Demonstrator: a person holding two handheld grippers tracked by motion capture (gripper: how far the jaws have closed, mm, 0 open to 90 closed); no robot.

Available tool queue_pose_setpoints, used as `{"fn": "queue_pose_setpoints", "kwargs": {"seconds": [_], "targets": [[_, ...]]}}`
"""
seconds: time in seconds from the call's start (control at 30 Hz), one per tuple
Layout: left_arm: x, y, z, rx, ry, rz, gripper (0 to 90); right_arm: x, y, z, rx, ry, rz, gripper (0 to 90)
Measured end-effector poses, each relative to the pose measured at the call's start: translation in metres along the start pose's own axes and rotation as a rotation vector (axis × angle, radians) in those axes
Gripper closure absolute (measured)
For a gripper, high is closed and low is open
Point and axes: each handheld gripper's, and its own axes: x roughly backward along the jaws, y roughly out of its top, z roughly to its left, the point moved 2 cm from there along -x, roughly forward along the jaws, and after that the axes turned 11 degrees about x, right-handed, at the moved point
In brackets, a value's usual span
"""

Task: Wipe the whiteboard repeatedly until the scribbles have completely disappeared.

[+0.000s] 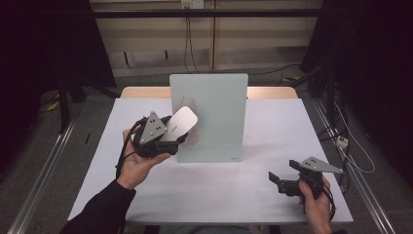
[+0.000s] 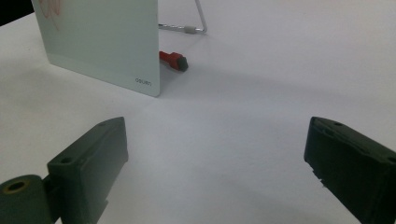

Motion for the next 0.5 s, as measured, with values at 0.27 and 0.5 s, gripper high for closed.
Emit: {"fn": "queue_pose_setpoints", "kwargs": {"seconds": [0.27, 0.5], "targets": [[-0.011, 0.02, 0.011, -0.05, 0.083, -0.041, 30.9, 0.0, 0.0, 0.0, -0.004, 0.0, -0.001, 5.9], [-0.023, 0.026, 0.013, -0.131, 0.154, -0.049, 30.9, 0.0, 0.0, 0.0, -0.009, 0.006, 0.0, 5.9]]}}
